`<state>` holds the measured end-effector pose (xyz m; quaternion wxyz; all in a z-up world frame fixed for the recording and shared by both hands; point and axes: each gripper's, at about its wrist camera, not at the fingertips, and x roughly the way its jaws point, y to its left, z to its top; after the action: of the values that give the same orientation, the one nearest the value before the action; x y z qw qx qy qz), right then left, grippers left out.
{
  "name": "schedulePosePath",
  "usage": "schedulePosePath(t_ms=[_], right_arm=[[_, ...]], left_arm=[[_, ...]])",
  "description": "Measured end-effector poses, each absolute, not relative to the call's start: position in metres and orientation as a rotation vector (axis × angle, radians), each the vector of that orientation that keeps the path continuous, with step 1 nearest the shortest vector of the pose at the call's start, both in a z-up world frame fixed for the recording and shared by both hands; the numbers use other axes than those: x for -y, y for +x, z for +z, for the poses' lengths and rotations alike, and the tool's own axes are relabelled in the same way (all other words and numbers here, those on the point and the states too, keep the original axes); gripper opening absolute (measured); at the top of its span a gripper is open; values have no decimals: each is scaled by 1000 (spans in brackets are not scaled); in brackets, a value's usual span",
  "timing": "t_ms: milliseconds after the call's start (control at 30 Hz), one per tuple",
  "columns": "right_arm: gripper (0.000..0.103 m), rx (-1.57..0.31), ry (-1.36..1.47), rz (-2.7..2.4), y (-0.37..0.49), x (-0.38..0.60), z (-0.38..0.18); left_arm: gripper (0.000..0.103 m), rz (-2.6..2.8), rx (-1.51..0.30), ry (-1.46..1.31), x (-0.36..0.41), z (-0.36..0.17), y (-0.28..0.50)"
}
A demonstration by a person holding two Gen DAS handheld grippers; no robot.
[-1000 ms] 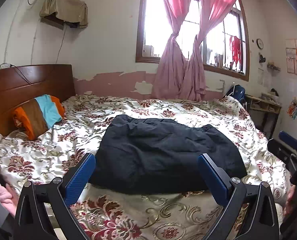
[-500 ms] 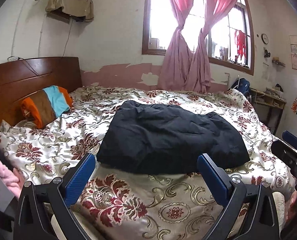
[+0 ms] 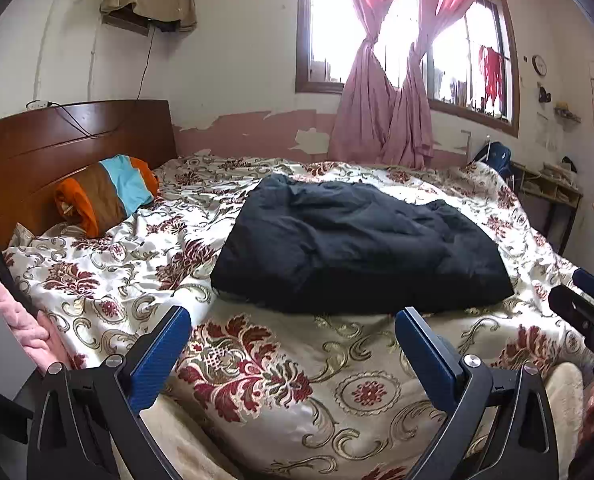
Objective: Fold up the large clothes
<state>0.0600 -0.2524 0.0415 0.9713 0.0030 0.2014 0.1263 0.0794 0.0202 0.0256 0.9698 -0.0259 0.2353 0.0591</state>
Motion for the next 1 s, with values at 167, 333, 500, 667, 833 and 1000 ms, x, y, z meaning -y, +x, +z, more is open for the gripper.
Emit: schedulePosePath(t_ms=[167,333,500,667,833,1000], right_arm=[[101,-442,1,242,61,253,26],[101,-475,30,224,64,259,17],[101,-478,42,212,65,262,15],[101,-486,45,212,67,262,13],[101,-488,43,214,67,260,12],[101,-490,48,214,67,261,12]], left_arm=[[103,116,-504,-57,-20,11,81],[103,120,-517,-45,-17,-3,82],[103,118,-538,-49,-15,-10,84],[103,117,-538,-48,-15,-11,84],[103,120,-527,-43,-14,-9,82],[103,116,-529,-42,-13,-8,81]])
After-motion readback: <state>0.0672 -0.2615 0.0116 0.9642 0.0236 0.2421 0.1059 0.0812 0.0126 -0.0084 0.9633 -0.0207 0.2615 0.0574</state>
